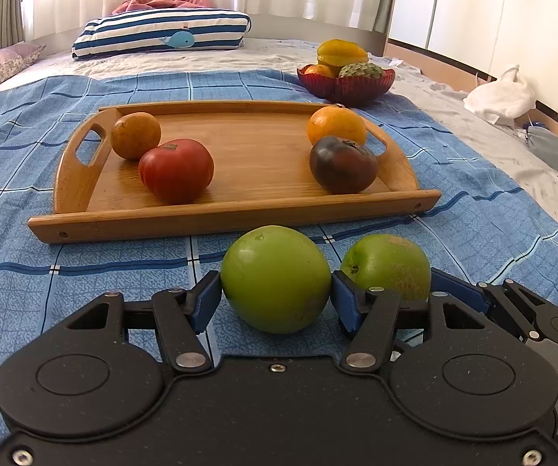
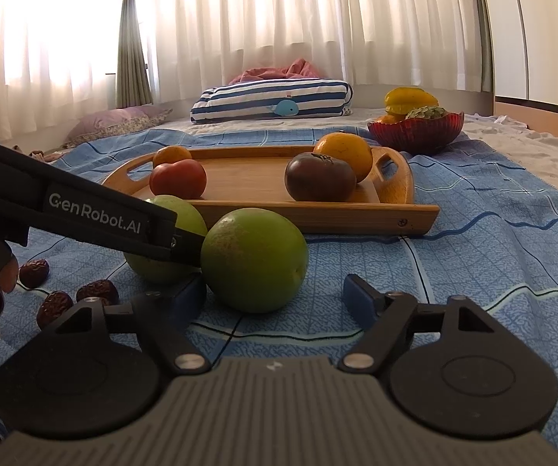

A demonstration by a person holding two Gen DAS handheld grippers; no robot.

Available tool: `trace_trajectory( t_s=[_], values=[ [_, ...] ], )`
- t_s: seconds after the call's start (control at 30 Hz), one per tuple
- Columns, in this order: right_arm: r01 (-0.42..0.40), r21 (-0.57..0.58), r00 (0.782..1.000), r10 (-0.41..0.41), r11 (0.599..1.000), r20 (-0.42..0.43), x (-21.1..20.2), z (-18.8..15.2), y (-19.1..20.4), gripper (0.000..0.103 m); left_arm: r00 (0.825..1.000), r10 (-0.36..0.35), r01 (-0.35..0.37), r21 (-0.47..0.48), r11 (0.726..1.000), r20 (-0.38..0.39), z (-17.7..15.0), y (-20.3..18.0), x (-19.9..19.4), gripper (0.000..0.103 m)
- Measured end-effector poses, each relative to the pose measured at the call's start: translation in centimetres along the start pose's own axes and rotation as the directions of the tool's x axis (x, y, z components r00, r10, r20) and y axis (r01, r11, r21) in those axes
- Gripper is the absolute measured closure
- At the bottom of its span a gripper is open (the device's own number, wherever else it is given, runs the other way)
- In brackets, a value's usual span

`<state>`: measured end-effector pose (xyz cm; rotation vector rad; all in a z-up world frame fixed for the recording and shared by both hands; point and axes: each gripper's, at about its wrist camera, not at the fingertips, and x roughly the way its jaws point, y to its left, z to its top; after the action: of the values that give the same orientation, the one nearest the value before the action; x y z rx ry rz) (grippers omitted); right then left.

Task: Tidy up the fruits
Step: 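Close the right tool on the smaller green fruit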

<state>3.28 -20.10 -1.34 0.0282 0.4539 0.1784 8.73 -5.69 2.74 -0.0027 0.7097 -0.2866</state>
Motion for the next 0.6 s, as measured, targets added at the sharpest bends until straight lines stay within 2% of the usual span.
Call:
trace_trajectory(
  t_s=[0.27, 0.5, 0.6],
  values=[
    [-0.004, -0.007, 1.000, 0.004, 1.000, 0.002, 0.0, 0.1, 0.0, 0.029, 1.000, 0.023, -0.023, 0.002, 1.000, 0.010, -0.1, 0.4, -0.7, 0.044],
    [-0.027, -0.012, 1.000, 0.027, 1.000, -0.003, -0.2, 0.3, 0.1, 0.040, 0.999, 0.042, -0.042, 0.004, 0.999, 0.014, -0.2, 0.8, -1.0, 0.044],
    [-0.028, -0.023, 1.000, 0.028, 0.999, -0.013, -0.2, 0.5, 0.3, 0.041, 0.999, 0.050, -0.051, 0.015, 0.999, 0.020, -0.2, 0.8, -1.2, 0.044]
  ],
)
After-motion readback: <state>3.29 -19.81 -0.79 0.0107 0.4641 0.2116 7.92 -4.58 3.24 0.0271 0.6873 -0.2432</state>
